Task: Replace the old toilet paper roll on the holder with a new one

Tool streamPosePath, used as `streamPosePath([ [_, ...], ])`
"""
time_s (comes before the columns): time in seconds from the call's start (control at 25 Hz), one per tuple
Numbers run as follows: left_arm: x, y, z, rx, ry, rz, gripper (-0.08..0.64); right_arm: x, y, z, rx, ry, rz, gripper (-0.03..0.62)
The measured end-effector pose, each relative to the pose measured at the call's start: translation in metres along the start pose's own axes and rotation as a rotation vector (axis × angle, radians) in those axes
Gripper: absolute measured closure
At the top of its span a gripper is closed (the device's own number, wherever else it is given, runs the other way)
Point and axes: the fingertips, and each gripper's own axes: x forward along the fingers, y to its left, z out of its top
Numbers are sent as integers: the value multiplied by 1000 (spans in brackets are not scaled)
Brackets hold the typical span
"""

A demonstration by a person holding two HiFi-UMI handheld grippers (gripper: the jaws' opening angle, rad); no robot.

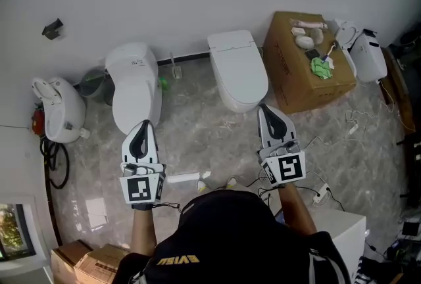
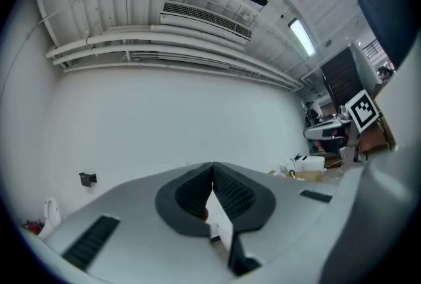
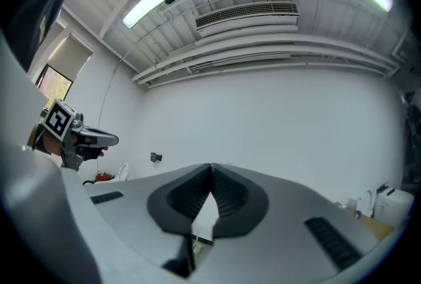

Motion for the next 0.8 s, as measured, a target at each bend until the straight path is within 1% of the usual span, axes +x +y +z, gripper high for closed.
streamPosePath([
  [0.08, 0, -1, -1, -15, -2, 8, 548, -1, -6, -4, 17, 4, -14, 597],
  [0.24, 0, -1, -4, -7, -1, 0, 548, -2, -12, -6, 31, 11, -26, 597],
  [0.36, 0, 3, -6, 36, -7, -2, 547, 0, -14, -7, 44, 11, -30, 597],
  [0.4, 0, 4, -5, 40, -12, 2, 546, 0, -15, -8, 50, 9, -33, 596],
  [0.48, 1, 6, -1, 20, -19, 14, 546, -1, -16, -8, 62, 2, -41, 595],
  [0.56, 2, 8, 5, -6, -22, 30, 546, 0, -16, -8, 68, -6, -43, 573],
  [0.6, 2, 10, 5, -6, -21, 37, 546, 0, -15, -7, 68, -8, -42, 568],
  [0.72, -1, 16, 0, 24, -18, 41, 546, 0, -13, -5, 62, -14, -36, 550],
  [0.8, -3, 18, 0, 27, -21, 39, 545, -1, -10, -3, 55, -12, -29, 527],
])
